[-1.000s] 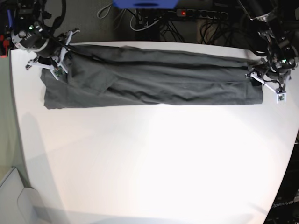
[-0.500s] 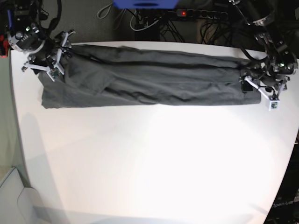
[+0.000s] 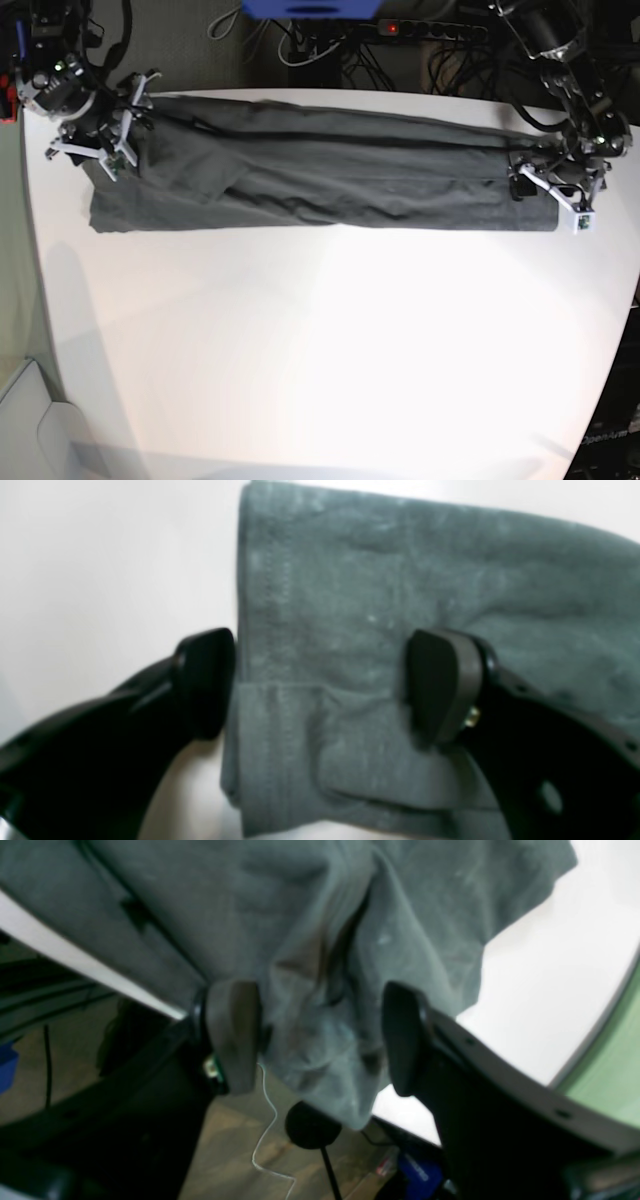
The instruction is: Layout the t-shirt on the table in an organized manner, then fold the t-shirt properly
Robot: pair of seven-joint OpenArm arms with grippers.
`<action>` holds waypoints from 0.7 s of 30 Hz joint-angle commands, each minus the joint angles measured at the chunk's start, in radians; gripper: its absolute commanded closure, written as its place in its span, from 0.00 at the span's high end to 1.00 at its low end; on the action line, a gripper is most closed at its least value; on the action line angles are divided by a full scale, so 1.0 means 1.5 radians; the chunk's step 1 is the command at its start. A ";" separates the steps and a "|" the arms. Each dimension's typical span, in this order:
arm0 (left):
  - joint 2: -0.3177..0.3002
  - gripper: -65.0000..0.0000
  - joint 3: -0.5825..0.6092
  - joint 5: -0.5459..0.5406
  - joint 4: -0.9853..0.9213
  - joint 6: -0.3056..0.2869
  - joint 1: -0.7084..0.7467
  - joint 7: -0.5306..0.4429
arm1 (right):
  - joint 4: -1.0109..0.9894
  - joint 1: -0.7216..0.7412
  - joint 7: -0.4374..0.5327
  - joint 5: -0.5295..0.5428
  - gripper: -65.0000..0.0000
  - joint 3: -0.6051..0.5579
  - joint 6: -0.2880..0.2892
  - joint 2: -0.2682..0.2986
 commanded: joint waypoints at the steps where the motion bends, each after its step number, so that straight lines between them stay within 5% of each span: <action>1: -0.002 0.74 0.002 0.012 -0.004 0.001 0.004 0.033 | 0.009 0.003 0.011 0.003 0.60 0.004 -0.003 0.008; 3: -0.002 0.55 0.002 0.012 -0.004 0.001 0.002 0.033 | 0.009 0.005 0.011 0.003 0.60 0.005 -0.003 0.008; 7: -0.003 0.00 0.006 0.013 -0.004 0.002 0.001 0.034 | 0.009 0.007 0.011 0.003 0.60 0.005 -0.003 0.008; 17: 0.014 0.00 0.070 0.014 0.168 0.005 0.010 0.045 | -0.019 0.007 0.016 0.003 0.60 0.004 -0.003 0.008; 21: 0.026 0.00 0.179 0.054 0.294 0.075 0.050 0.045 | -0.031 0.020 0.012 0.003 0.60 0.003 -0.003 0.008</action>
